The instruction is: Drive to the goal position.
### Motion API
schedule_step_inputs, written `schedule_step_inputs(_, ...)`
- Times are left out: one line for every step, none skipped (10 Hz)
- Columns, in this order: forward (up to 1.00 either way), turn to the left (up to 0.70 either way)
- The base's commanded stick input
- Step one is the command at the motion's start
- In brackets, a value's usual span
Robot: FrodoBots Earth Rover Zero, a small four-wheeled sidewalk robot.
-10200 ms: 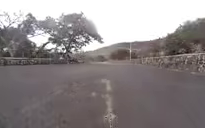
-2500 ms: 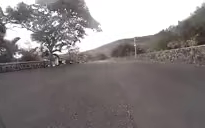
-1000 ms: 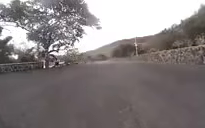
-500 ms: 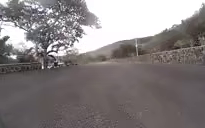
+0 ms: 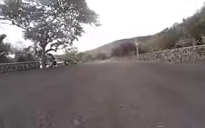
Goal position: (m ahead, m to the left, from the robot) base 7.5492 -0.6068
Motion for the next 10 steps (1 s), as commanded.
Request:
schedule_step_inputs(0.70,0.00)
schedule_step_inputs(0.70,0.00)
schedule_step_inputs(0.70,0.00)
schedule_step_inputs(0.70,0.00)
schedule_step_inputs(0.70,0.00)
schedule_step_inputs(0.70,0.00)
schedule_step_inputs(0.70,0.00)
schedule_step_inputs(0.70,0.00)
schedule_step_inputs(0.70,0.00)
schedule_step_inputs(0.70,0.00)
